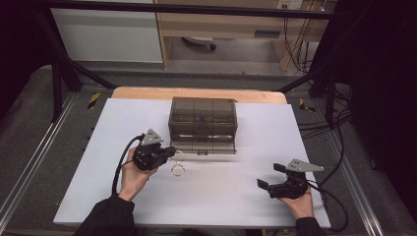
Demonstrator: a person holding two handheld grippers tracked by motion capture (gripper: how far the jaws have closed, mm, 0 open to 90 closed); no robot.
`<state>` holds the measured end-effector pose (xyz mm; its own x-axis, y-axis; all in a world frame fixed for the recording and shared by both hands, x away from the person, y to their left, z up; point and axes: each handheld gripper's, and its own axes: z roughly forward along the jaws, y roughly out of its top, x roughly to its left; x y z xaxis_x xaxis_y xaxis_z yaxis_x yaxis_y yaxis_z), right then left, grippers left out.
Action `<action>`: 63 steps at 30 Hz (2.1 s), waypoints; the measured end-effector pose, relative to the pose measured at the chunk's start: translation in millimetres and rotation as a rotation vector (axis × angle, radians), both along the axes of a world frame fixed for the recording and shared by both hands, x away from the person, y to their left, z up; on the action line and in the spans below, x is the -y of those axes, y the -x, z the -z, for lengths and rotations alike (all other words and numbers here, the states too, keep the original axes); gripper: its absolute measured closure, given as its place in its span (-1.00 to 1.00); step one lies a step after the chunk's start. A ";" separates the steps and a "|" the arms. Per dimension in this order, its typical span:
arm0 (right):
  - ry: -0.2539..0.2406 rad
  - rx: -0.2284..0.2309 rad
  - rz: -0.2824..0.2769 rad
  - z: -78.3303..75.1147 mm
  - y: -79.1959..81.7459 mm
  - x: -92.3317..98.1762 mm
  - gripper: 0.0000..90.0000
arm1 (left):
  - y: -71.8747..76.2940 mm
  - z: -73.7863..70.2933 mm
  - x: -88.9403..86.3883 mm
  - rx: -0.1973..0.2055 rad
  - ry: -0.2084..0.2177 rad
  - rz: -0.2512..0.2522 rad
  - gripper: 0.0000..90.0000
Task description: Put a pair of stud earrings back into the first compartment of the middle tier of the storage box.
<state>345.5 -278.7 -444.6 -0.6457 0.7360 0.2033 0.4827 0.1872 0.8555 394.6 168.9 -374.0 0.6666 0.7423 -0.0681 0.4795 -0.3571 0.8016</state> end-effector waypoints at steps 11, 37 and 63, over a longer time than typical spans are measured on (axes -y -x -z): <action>0.002 -0.001 -0.001 0.0 0.0 0.0 -0.97 | -17.1 -11.8 -0.5 -0.004 -0.017 -0.022 0.91; 0.001 0.001 -0.002 -0.1 0.1 0.1 -0.97 | -58.8 5.0 16.3 -0.032 -0.069 -0.079 0.91; -0.004 0.003 -0.003 -0.4 0.1 0.2 -0.97 | -69.2 27.4 22.9 -0.064 -0.100 -0.081 0.83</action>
<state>345.3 -278.9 -444.3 -0.6482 0.7335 0.2044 0.4800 0.1852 0.8575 463.7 145.9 -401.4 0.6007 0.7989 -0.0314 0.5588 -0.3915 0.7310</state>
